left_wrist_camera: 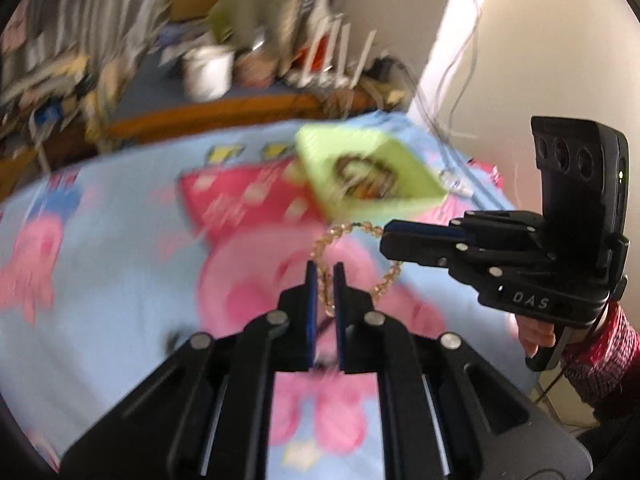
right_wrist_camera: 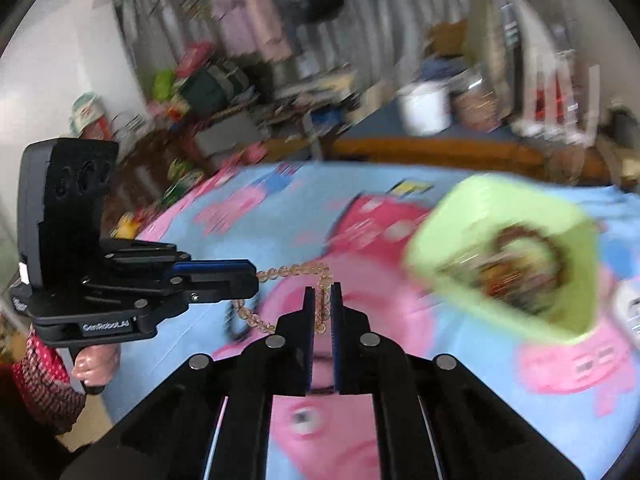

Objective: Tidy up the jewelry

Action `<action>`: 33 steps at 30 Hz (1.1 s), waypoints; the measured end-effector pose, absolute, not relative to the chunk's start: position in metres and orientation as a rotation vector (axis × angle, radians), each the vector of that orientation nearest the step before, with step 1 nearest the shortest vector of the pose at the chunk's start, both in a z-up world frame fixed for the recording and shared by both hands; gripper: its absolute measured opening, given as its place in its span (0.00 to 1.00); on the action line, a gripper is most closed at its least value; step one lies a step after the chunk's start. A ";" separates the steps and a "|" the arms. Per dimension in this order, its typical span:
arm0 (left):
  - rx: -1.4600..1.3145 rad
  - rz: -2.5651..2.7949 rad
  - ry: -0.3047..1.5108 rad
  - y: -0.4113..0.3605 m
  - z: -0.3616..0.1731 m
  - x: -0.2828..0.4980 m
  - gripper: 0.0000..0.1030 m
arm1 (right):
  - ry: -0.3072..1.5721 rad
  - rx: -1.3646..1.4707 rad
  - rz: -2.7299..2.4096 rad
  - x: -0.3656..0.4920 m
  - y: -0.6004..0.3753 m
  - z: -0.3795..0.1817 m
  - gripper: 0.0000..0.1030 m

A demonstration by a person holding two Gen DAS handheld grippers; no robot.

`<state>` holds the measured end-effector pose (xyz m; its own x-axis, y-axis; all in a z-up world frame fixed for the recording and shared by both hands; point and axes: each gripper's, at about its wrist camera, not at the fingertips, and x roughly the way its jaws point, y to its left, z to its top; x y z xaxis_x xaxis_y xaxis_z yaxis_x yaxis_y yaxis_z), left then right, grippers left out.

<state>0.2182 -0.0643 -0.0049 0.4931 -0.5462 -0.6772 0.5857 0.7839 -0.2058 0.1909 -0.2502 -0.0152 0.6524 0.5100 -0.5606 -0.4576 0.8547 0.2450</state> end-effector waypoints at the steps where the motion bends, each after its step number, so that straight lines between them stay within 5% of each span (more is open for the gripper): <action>1: 0.071 -0.702 0.782 -0.082 0.003 0.226 0.07 | 0.640 0.098 0.515 0.195 -0.266 -0.009 0.00; 15: 0.129 -0.537 0.819 -0.194 -0.018 0.340 0.07 | 0.610 0.187 0.234 0.280 -0.358 -0.032 0.00; 33: 0.023 -0.610 0.888 -0.067 -0.043 0.247 0.07 | 0.651 0.246 0.502 0.192 -0.310 -0.048 0.00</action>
<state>0.2475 -0.0672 -0.0433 0.4736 -0.4898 -0.7319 0.5081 0.8308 -0.2272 0.1916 -0.3097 -0.0481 0.6826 0.5178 -0.5157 -0.3676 0.8531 0.3701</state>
